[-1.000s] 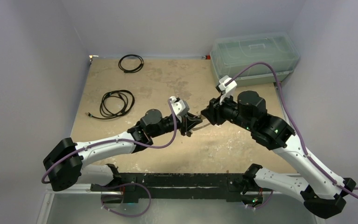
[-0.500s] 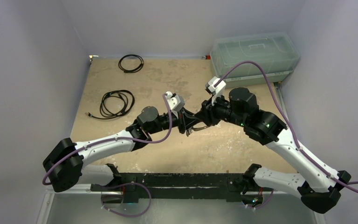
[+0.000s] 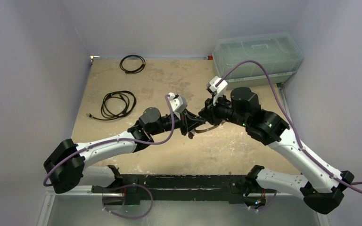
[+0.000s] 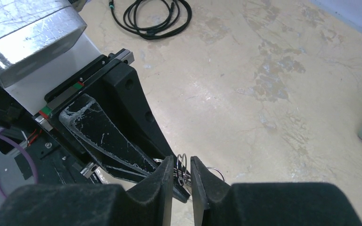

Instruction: Put the keys on the keyring

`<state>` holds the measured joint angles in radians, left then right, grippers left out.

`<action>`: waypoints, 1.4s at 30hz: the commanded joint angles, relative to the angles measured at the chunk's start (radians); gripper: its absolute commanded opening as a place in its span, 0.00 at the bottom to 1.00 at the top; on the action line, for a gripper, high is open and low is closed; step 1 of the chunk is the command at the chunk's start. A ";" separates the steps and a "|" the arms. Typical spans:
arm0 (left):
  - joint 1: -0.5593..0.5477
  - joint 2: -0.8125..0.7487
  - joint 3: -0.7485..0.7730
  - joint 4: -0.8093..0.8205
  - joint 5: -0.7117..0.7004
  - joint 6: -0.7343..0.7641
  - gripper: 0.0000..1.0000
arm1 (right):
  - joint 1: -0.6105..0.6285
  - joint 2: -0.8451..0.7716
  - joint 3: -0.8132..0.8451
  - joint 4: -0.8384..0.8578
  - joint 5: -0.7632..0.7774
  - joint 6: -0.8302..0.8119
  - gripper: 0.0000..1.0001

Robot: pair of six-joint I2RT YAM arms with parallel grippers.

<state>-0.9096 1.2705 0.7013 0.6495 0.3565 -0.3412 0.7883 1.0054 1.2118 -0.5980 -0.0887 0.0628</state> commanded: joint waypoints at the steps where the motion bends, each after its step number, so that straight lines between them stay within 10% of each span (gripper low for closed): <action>1: 0.006 -0.013 0.056 0.091 0.014 -0.019 0.00 | 0.012 0.007 0.052 -0.011 0.011 -0.020 0.20; 4: 0.006 -0.019 0.057 0.086 0.009 -0.017 0.00 | 0.018 0.008 0.052 -0.019 -0.003 -0.023 0.00; 25: 0.006 0.007 0.114 -0.144 -0.072 0.397 0.02 | 0.037 0.124 0.196 -0.233 0.078 0.086 0.00; 42: 0.000 -0.011 0.070 -0.072 -0.034 0.351 0.00 | 0.037 0.169 0.202 -0.181 0.106 0.107 0.00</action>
<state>-0.9104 1.2831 0.7628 0.4606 0.3103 0.0425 0.8181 1.1740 1.3762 -0.8120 0.0105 0.1463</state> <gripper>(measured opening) 0.065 0.008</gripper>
